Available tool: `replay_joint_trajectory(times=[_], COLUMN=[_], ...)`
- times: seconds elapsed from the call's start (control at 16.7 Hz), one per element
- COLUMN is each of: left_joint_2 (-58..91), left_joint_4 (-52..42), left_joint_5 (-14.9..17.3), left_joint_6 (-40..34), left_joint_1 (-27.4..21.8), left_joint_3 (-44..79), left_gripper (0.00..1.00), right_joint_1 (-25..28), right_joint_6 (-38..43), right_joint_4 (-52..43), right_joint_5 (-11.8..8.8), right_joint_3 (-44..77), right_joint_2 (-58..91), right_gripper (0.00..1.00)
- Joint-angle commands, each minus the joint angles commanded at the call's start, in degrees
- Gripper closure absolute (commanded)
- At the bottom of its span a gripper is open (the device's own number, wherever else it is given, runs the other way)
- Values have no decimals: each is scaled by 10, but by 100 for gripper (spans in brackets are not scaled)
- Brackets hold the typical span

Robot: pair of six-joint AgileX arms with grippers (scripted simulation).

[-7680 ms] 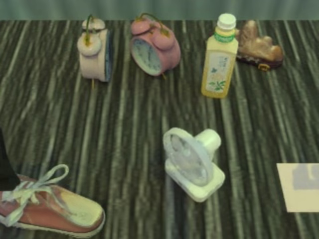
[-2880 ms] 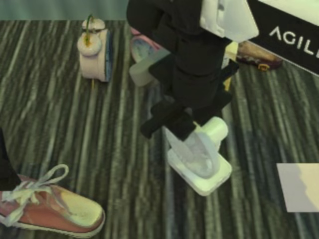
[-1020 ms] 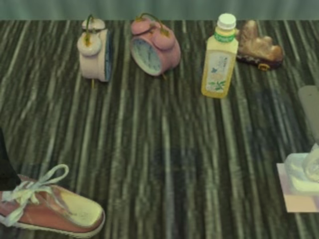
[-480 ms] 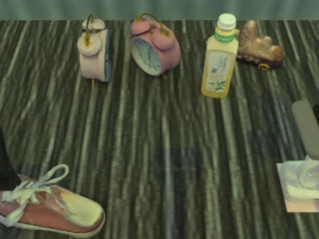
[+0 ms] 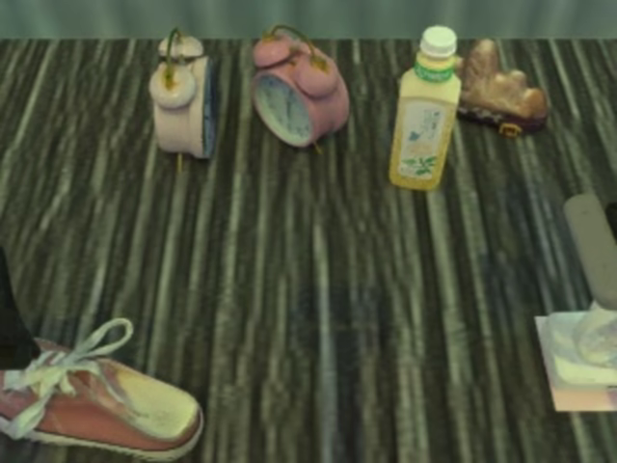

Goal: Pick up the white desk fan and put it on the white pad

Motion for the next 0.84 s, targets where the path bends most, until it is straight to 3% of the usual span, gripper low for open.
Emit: replay_joint_trajectory(times=[0.48, 0.84], left_joint_2=[0, 0], left_joint_4=[0, 0], left_joint_5=[0, 0], left_joint_6=[0, 0], left_joint_1=[0, 0], left_joint_3=[0, 0], left_gripper=[0, 0], right_joint_1=[0, 0], right_joint_6=[0, 0], right_joint_4=[0, 0], right_joint_5=[0, 0], right_joint_3=[0, 0], right_joint_2=[0, 0], right_gripper=[2, 0])
